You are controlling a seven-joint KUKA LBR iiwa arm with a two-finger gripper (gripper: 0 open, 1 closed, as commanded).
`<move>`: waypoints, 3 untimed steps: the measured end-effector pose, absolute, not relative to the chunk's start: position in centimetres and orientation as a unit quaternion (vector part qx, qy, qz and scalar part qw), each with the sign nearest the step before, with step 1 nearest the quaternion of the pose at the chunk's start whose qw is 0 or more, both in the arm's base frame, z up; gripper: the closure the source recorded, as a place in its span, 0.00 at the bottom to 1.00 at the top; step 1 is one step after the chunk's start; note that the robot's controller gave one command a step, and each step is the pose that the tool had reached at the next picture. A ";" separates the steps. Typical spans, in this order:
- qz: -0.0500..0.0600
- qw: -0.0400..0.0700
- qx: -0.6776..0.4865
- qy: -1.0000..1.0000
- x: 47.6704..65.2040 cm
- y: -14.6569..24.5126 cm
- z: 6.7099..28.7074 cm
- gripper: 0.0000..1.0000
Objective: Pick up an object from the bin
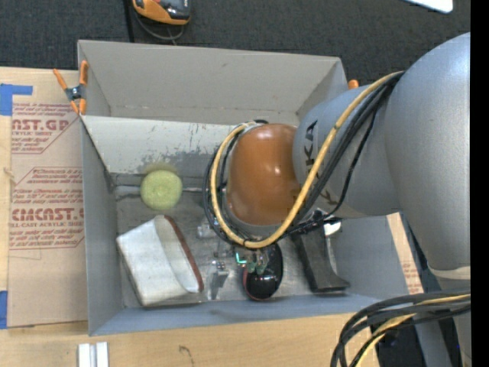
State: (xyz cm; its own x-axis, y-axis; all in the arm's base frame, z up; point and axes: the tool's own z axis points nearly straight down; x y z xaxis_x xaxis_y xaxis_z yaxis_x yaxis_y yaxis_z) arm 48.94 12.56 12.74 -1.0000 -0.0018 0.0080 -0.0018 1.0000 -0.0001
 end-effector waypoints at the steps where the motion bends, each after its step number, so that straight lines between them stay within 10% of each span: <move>1: -0.001 0.000 0.000 -1.000 49.2 12.5 13.1 0.00; 3: 0.000 0.000 0.178 -0.984 50.5 7.6 8.5 0.00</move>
Offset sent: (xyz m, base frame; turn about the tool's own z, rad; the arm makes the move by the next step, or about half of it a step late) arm -0.0024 -0.0682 -0.0564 -0.4837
